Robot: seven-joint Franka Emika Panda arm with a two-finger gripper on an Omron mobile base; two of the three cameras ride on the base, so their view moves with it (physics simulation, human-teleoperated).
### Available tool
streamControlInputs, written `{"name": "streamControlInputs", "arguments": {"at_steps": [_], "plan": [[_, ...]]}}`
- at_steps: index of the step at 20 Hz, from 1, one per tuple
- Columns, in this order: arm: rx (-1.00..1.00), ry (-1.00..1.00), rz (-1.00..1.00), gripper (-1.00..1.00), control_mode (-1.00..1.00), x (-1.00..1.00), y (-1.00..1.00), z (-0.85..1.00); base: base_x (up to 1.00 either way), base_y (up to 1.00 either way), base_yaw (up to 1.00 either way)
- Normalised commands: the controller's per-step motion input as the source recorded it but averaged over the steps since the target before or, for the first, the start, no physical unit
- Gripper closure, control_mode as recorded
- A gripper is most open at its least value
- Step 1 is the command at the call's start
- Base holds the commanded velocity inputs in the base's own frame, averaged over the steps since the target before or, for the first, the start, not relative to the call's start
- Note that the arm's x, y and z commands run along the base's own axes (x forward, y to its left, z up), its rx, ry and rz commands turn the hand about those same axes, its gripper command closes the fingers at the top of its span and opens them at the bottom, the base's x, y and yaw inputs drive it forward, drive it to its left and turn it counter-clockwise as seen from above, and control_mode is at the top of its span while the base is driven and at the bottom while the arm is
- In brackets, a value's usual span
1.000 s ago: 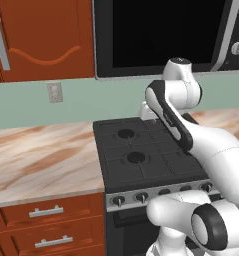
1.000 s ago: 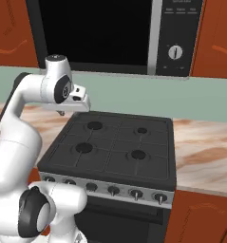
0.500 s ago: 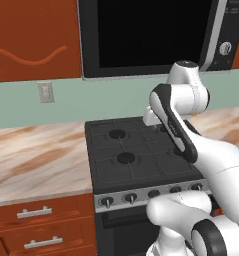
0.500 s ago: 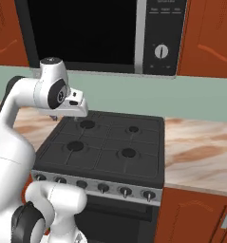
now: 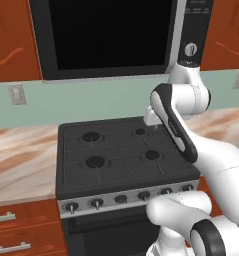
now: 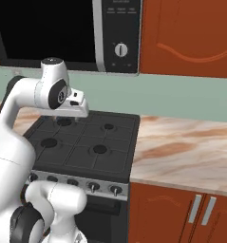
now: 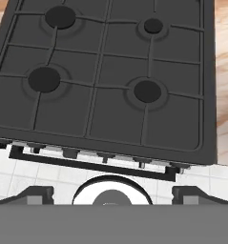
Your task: The microwave is finished heating the fish and tomato. Take the bowl containing the food and place it on the dining counter.
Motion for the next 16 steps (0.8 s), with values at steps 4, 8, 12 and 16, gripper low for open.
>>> {"name": "streamControlInputs", "arguments": {"at_steps": [4,8,12,16], "plan": [[0.00,0.00,0.00,-1.00,1.00,0.00,0.00,0.00,0.00,-0.54,0.00],[0.00,0.00,0.00,-1.00,1.00,0.00,0.00,0.00,-0.05,-0.45,0.00],[0.00,0.00,0.00,-1.00,-1.00,0.00,0.00,0.00,0.00,0.00,0.00],[0.00,0.00,0.00,-1.00,-1.00,-0.02,0.00,0.00,0.00,0.00,0.00]]}}
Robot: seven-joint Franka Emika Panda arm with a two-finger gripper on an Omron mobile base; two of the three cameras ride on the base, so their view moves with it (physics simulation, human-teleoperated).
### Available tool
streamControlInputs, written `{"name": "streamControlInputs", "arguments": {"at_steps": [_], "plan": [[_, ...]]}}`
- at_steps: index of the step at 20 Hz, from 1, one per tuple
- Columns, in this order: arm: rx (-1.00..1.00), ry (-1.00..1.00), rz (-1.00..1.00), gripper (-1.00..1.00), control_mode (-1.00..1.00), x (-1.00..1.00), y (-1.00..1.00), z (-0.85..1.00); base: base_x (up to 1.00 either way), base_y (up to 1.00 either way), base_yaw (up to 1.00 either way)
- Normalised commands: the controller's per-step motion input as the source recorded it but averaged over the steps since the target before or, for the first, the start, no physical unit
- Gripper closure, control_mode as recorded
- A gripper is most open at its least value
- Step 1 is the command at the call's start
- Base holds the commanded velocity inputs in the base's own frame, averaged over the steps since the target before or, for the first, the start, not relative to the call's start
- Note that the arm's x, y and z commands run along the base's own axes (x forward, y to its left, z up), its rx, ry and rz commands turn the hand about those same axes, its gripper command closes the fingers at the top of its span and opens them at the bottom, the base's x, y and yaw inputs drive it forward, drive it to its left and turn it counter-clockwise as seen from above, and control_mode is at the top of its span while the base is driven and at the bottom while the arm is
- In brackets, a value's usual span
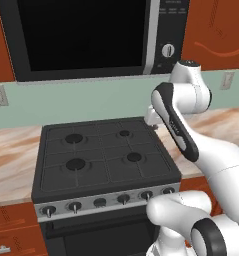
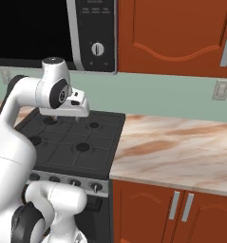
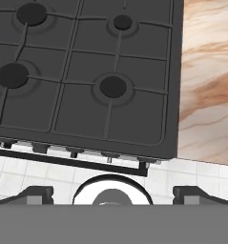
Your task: The microwave is finished heating the fish and tomato. Take the bowl containing the food and place it on the dining counter.
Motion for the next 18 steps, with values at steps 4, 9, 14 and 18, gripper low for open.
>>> {"name": "streamControlInputs", "arguments": {"at_steps": [4,9,14,18], "plan": [[0.00,-0.20,0.00,-1.00,-1.00,-0.33,-0.07,0.19,0.00,0.00,0.00],[0.00,-0.49,0.00,-1.00,-1.00,-0.41,0.00,0.54,0.00,0.00,0.00],[0.00,-0.63,0.00,-1.00,-1.00,-0.34,0.00,0.83,0.00,0.00,0.00],[0.02,-0.64,0.00,-1.00,-1.00,-0.12,0.00,0.82,0.00,0.00,0.00]]}}
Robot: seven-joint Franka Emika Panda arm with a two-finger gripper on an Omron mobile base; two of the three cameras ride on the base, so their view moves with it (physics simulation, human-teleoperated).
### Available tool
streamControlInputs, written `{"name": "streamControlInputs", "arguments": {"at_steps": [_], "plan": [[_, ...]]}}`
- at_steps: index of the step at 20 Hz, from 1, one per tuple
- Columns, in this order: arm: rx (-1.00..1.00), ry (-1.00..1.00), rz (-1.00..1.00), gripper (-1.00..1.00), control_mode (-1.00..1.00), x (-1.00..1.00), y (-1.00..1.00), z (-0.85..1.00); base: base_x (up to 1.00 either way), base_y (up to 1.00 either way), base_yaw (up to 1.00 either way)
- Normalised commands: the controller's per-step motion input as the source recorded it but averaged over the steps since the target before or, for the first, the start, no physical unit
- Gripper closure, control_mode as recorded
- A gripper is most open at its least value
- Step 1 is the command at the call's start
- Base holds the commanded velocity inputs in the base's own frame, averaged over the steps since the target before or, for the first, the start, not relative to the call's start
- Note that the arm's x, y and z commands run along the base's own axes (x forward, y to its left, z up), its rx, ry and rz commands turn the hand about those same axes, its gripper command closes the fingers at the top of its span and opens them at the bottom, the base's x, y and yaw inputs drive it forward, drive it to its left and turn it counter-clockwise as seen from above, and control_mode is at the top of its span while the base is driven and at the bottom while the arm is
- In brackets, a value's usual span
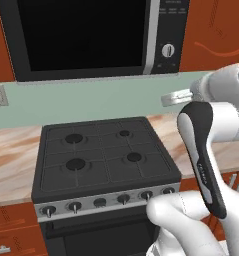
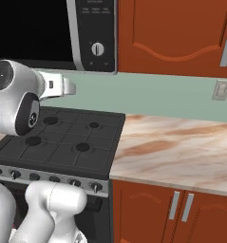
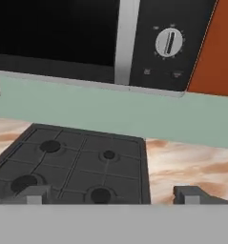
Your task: The microwave is finished heating the fish and tomato. Take the bowl containing the food and place it on the dining counter.
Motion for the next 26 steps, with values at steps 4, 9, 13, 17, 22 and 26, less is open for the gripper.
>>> {"name": "streamControlInputs", "arguments": {"at_steps": [4,9,13,17,22,26], "plan": [[0.01,-0.67,0.00,-1.00,-1.00,-0.01,0.05,0.78,0.00,0.00,0.00],[0.01,-0.64,-0.03,-1.00,-1.00,0.09,0.15,0.58,0.00,0.00,0.00],[0.07,-0.44,-0.08,-1.00,-1.00,0.56,0.04,0.14,0.00,0.00,0.00],[0.04,-0.20,-0.01,-1.00,-1.00,0.39,-0.02,0.11,0.00,0.00,0.00],[0.00,0.01,0.00,-1.00,-1.00,0.55,-0.01,0.00,0.00,0.00,0.00],[0.00,0.07,0.00,-1.00,-1.00,0.65,0.00,0.00,0.00,0.00,0.00]]}}
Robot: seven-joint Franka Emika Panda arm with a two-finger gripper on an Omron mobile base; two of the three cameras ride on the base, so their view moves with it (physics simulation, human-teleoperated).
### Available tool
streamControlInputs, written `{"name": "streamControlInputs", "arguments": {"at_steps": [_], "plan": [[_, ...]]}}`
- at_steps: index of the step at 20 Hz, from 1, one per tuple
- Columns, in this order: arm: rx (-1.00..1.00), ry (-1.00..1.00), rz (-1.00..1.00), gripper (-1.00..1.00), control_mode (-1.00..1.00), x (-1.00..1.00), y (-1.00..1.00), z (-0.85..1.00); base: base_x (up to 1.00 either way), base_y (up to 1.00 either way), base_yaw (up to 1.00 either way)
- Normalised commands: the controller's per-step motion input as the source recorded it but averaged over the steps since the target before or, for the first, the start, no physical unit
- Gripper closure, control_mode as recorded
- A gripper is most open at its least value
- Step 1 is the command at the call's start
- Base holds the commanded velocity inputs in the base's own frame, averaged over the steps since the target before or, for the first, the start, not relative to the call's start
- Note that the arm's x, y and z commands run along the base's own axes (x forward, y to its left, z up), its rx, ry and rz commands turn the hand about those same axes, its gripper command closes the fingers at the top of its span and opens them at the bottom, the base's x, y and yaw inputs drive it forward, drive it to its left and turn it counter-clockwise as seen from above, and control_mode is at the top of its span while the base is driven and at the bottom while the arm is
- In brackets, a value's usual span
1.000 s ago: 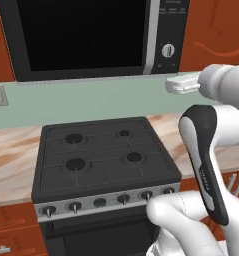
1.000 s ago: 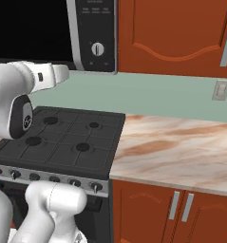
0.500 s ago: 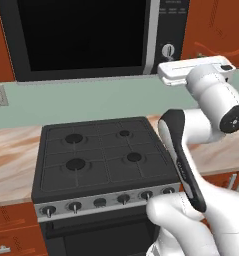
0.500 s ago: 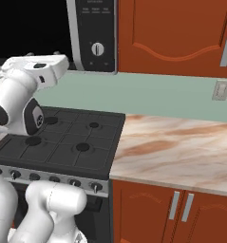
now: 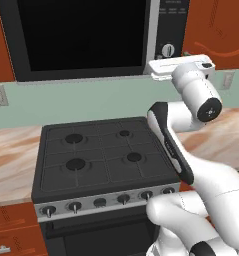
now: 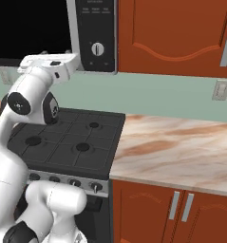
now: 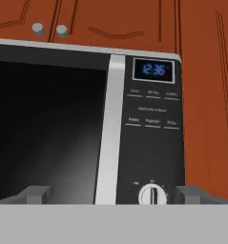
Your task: The microwave is finished heating the fish and tomato. Take the bowl containing the food and place it on the dining counter.
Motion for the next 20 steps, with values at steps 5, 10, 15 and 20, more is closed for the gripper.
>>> {"name": "streamControlInputs", "arguments": {"at_steps": [5,10,15,20], "plan": [[0.00,0.08,0.00,-1.00,-1.00,0.67,0.00,0.00,0.00,0.00,0.00],[0.00,0.06,0.00,-1.00,-1.00,0.68,0.00,0.00,0.00,0.00,0.00],[0.00,0.07,0.00,-1.00,-1.00,0.73,0.00,0.00,0.00,0.00,0.00],[0.00,0.07,0.00,-1.00,-1.00,0.78,0.00,0.00,0.00,0.00,0.00]]}}
